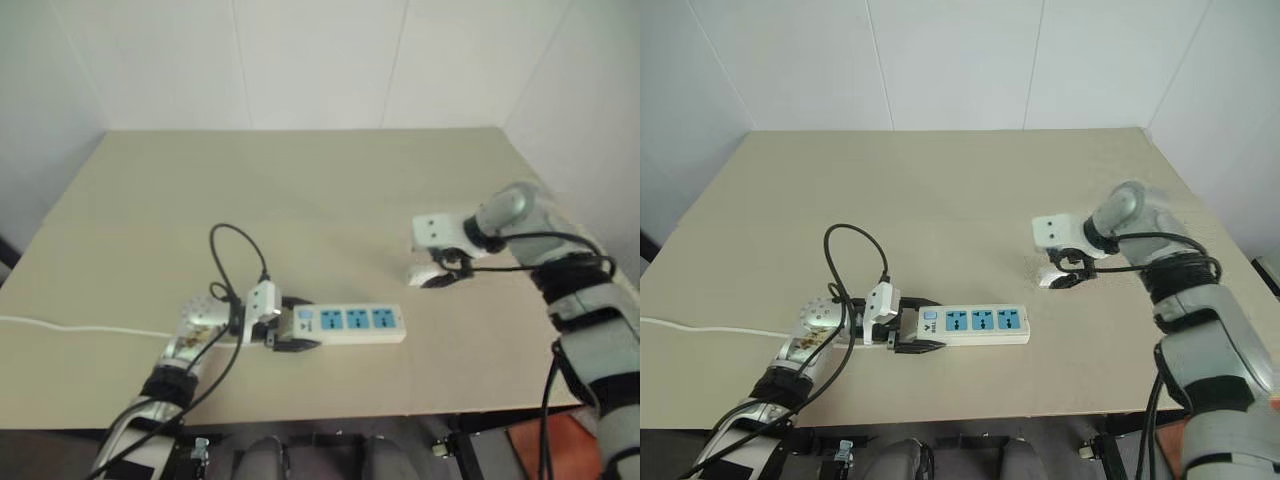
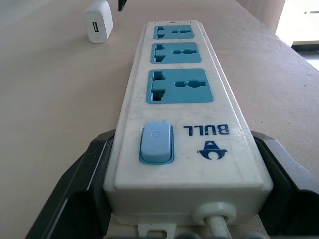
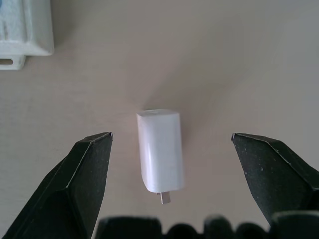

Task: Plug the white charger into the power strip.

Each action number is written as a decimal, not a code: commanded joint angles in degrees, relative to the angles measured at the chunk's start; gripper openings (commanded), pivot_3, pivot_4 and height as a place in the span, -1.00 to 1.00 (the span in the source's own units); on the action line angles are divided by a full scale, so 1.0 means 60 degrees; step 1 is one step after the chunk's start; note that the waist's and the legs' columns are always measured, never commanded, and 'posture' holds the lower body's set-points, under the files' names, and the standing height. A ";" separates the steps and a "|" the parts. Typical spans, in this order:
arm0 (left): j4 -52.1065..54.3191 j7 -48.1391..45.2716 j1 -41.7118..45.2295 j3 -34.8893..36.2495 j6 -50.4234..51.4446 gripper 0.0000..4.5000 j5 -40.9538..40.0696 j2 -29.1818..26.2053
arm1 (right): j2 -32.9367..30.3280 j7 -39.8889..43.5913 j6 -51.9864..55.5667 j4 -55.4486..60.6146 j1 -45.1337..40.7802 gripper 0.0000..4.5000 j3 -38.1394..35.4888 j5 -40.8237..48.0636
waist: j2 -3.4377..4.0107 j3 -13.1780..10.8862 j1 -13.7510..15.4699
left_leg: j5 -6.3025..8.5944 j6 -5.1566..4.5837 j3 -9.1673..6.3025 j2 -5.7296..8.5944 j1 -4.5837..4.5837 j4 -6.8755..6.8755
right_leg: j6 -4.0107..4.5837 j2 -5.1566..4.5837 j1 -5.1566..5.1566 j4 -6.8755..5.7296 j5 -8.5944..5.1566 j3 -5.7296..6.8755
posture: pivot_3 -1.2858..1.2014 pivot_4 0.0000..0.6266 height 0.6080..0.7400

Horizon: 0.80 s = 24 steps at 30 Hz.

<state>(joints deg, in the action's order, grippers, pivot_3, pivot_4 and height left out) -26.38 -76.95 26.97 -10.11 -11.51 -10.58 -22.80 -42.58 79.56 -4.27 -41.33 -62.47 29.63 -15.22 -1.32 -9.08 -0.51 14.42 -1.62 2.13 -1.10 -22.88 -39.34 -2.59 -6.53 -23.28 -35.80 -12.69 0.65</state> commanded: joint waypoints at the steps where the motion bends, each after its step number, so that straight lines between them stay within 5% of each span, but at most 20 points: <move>1: 0.0064 0.0143 -0.0230 -0.0254 0.0177 0.47 0.0216 -0.0049 | 0.0283 -0.0011 -0.0568 -0.0805 -0.0457 1.00 0.0107 -0.0485 | 0.0002 -0.0001 0.0004 | 0.0000 0.0000 0.0000 -0.0001 -0.0001 0.0000 | 0.0000 0.0000 0.0000 -0.0001 0.0000 0.0002 | 0.03 -0.52 1.00; 12: 0.0534 0.0297 -0.0481 -0.0362 0.0495 0.47 0.0225 -0.0105 | 0.1913 -0.0667 -0.0901 -0.3288 -0.1603 1.00 0.0639 -0.1824 | 0.0029 -0.0011 -0.0035 | -0.0001 0.0001 0.0004 0.0000 0.0003 0.0002 | 0.0000 0.0000 0.0001 -0.0014 0.0000 0.0000 | 0.03 -0.52 1.00; 15: 0.0749 0.0392 -0.0609 -0.0359 0.0594 0.47 0.0217 -0.0145 | 0.2056 -0.0843 -0.0966 -0.3606 -0.1660 0.74 0.0903 -0.2319 | 0.0032 -0.0009 -0.0042 | 0.0000 0.0001 0.0005 -0.0001 0.0005 0.0003 | 0.0000 0.0001 0.0002 -0.0013 0.0000 -0.0001 | 0.03 -0.52 1.00; 24: 0.1060 0.0501 -0.0716 -0.0380 0.0859 0.47 0.0163 -0.0224 | 0.1922 -0.0903 -0.1218 -0.4084 -0.1702 -0.50 0.0944 -0.2746 | 0.0032 -0.0009 -0.0038 | -0.0007 0.0013 0.0004 0.0000 0.0047 0.0004 | 0.0003 0.0000 0.0022 -0.0015 0.0001 -0.0006 | 0.03 -0.52 1.00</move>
<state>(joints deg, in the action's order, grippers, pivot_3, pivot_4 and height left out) -20.74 -73.46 23.66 -10.55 -7.24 -10.62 -23.53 -29.88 74.81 -11.21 -64.62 -72.24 34.66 -29.96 -1.13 -9.14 -0.74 14.37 -1.53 2.15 -1.10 -22.60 -39.32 -2.57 -6.53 -23.15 -35.89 -12.69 0.61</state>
